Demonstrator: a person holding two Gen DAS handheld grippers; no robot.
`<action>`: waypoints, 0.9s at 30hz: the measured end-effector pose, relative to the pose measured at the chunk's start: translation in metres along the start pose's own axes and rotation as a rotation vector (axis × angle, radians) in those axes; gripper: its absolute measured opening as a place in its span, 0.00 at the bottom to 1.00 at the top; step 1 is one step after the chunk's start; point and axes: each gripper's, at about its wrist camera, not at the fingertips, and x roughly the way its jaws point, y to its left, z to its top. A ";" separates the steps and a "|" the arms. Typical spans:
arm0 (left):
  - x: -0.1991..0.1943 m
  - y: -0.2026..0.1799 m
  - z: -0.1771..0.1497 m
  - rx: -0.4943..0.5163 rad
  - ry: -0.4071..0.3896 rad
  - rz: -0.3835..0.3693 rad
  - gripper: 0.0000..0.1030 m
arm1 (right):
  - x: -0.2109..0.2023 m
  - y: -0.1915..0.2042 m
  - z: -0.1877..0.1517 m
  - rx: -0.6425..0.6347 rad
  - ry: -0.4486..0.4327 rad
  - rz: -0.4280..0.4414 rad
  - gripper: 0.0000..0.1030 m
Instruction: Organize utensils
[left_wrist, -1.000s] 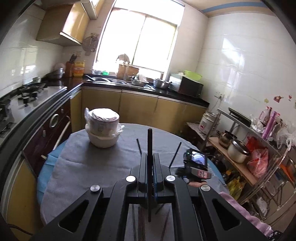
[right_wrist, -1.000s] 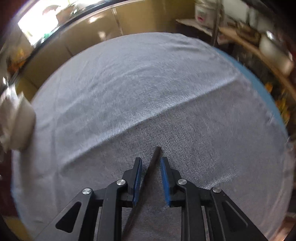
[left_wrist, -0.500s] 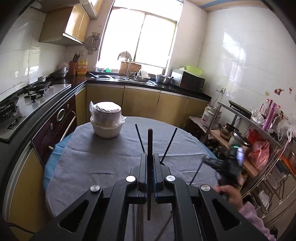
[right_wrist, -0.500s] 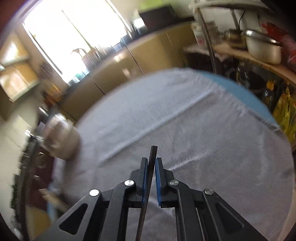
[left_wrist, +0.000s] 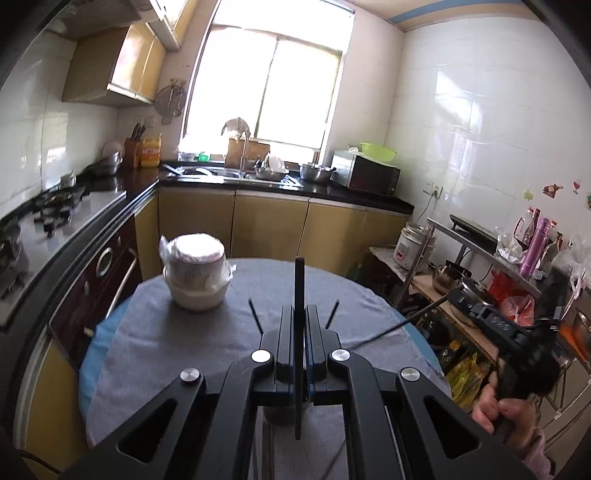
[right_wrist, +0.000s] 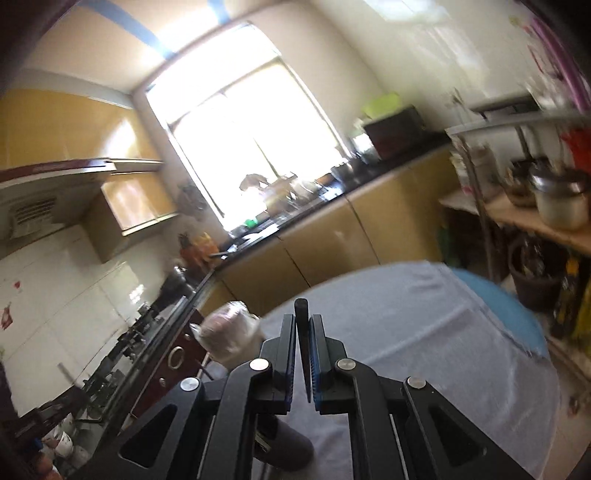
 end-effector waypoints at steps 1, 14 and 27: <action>0.005 0.000 0.005 0.003 -0.003 0.005 0.05 | -0.002 0.010 0.005 -0.014 -0.012 0.013 0.07; 0.068 0.013 0.002 -0.046 0.038 0.052 0.05 | 0.019 0.093 0.000 -0.179 0.033 0.051 0.07; 0.095 0.029 -0.037 -0.030 0.177 0.031 0.06 | 0.081 0.075 -0.058 -0.197 0.222 -0.030 0.07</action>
